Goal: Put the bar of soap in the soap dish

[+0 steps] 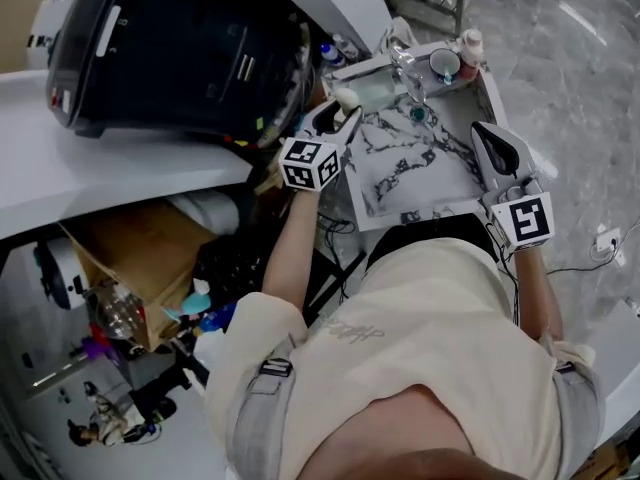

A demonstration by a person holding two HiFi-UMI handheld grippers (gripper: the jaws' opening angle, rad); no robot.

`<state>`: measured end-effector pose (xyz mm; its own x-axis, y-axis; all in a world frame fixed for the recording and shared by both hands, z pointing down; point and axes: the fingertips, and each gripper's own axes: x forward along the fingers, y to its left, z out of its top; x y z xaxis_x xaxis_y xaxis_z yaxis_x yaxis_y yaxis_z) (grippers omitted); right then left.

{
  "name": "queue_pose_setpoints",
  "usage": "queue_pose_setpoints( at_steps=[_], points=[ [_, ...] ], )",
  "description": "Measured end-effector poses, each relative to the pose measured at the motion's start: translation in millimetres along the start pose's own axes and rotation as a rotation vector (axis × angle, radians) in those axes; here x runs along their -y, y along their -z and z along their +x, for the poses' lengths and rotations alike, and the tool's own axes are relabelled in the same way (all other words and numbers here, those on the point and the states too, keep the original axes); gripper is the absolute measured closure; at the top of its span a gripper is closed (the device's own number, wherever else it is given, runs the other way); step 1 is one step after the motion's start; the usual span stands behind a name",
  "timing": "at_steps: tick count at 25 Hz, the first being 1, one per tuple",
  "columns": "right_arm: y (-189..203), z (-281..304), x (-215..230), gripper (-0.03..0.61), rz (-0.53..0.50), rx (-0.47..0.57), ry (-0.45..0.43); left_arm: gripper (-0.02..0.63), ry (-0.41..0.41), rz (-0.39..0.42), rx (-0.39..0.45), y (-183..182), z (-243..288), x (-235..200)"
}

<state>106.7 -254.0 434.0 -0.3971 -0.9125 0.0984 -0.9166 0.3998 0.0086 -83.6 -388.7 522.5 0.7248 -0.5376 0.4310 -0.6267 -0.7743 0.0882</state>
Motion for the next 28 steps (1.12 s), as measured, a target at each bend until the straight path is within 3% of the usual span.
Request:
queue_pose_setpoints(
  at_steps=[6, 11, 17, 28],
  points=[
    [15, 4, 10, 0.581, 0.012, -0.055, -0.015, 0.419, 0.013, 0.030, -0.118, 20, 46, -24],
    [12, 9, 13, 0.581, 0.004, -0.020, -0.037, 0.419, 0.051, 0.083, -0.237, 43, 80, -37],
    [21, 10, 21, 0.581, 0.029, -0.049, -0.032, 0.419, 0.085, 0.230, -0.380, 67, 108, -48],
    [24, 10, 32, 0.581, 0.040, -0.053, -0.009, 0.419, 0.232, 0.449, -0.621, 105, 146, -55]
  ],
)
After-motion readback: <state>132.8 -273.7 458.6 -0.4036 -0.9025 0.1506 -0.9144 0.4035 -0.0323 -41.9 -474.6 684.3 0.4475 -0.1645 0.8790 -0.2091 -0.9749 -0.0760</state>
